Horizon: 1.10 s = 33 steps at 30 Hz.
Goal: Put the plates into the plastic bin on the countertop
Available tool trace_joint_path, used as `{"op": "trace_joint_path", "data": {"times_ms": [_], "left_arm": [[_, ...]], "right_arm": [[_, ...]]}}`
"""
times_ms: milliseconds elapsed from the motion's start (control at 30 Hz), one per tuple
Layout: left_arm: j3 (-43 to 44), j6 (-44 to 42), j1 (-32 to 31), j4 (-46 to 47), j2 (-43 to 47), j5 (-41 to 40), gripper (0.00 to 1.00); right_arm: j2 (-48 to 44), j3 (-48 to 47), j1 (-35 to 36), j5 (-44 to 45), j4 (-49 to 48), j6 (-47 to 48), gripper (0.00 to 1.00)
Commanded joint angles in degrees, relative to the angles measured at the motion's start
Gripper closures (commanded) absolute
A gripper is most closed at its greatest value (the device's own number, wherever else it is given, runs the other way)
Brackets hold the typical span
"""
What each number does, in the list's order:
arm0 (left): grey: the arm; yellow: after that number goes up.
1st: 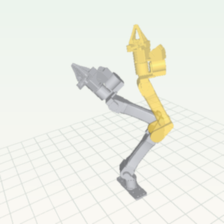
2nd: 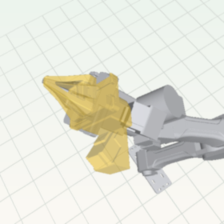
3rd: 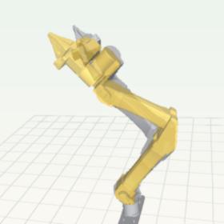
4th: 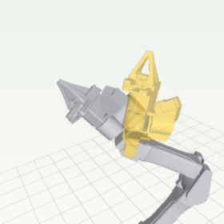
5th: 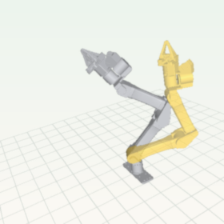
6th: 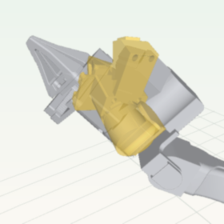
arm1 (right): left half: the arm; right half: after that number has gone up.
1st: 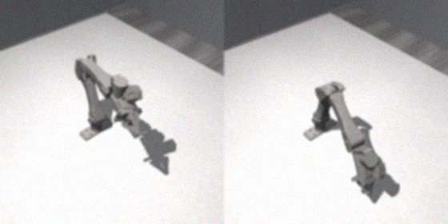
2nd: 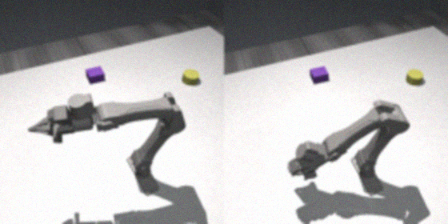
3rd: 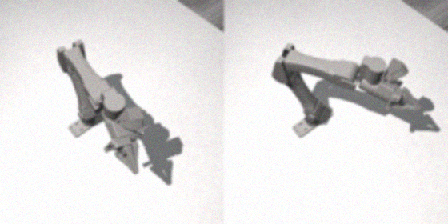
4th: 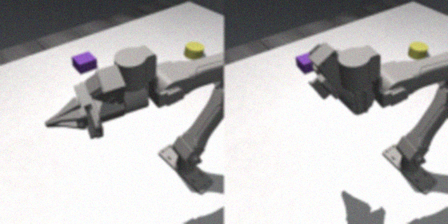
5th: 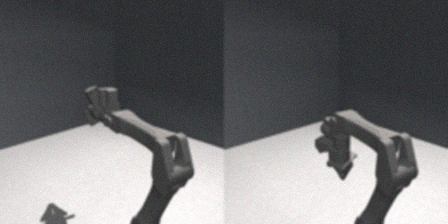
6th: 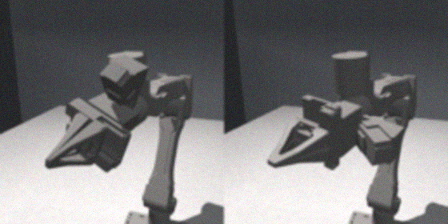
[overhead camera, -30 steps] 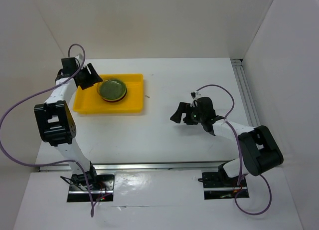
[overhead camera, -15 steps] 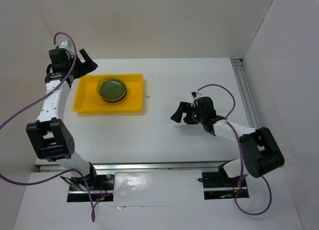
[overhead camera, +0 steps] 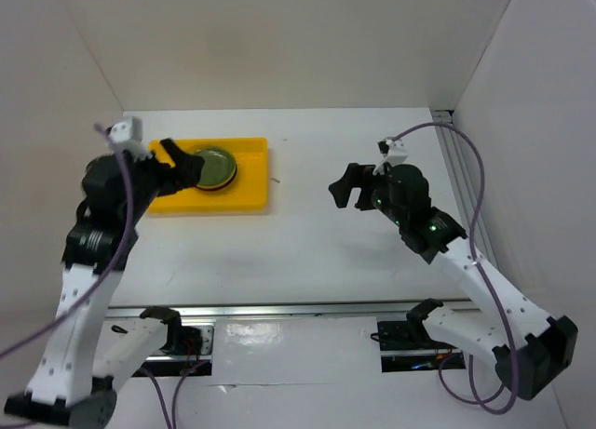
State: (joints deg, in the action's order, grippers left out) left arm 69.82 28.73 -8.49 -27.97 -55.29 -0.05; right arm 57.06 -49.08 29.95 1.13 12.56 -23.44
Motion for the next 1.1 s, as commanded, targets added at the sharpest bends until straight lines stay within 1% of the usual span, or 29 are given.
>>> {"op": "trace_joint_path", "data": {"times_ms": [0, 67, 100, 133, 200, 267, 300, 333, 367, 533, 567, 600, 1067], "left_arm": [[-10.71, 0.81, 0.23, -3.41, 11.55, 2.92, 0.00], [-15.05, 0.27, -0.30, -5.16, 16.07, 5.67, 0.00], [-18.55, 0.27, -0.30, -5.69, 18.09, 6.98, 0.00], [-19.97, -0.42, -0.30, -5.70, 21.94, 9.61, 0.00], [-21.22, 0.45, -2.04, -5.70, 25.30, 9.63, 0.00], [-20.69, -0.86, -4.68, -5.70, 28.20, 9.63, 0.00], [-20.69, -0.87, -4.69, -5.70, 28.74, 8.76, 0.00], [-20.69, -0.87, -4.69, -6.22, 28.74, 6.06, 0.00], [-21.65, 0.96, -4.69, -6.22, 29.53, 4.90, 0.00], [-21.66, 0.98, -5.22, -6.22, 30.15, 4.98, 0.00], [-21.66, 0.98, -5.22, -6.75, 30.76, 4.11, 0.00], [-21.66, 1.50, -5.92, -6.75, 30.77, 4.10, 0.00], [-22.27, 1.50, -5.92, -6.75, 31.82, 4.10, 0.00]], "right_arm": [[-5.63, -4.79, 1.85, 7.13, 13.96, 3.14, 0.00], [-10.01, -4.80, 2.38, 8.09, 16.09, 3.14, 0.00], [-11.25, -4.80, 2.39, 8.97, 16.70, 3.66, 0.00], [-12.14, -4.80, 2.39, 9.85, 19.15, 3.67, 0.00], [-13.98, -5.41, 2.92, 12.74, 21.36, 3.67, 0.00], [-15.30, -5.41, 4.32, 13.55, 22.68, 2.96, 0.00], [-16.61, -4.89, 4.32, 14.77, 22.69, 2.96, 0.00], [-17.32, -4.36, 4.32, 15.57, 23.47, 2.44, 0.00], [-18.64, -4.36, 4.84, 16.97, 23.48, 1.91, 0.00], [-21.81, -2.34, 4.85, 20.48, 23.48, 0.77, 0.00], [-21.81, -2.34, 4.85, 20.50, 24.09, 0.77, 0.00], [-21.81, -2.34, 4.85, 21.10, 24.09, 0.77, 0.00], [-21.20, -1.81, 5.38, 22.25, 24.09, -0.38, 0.00]]}}
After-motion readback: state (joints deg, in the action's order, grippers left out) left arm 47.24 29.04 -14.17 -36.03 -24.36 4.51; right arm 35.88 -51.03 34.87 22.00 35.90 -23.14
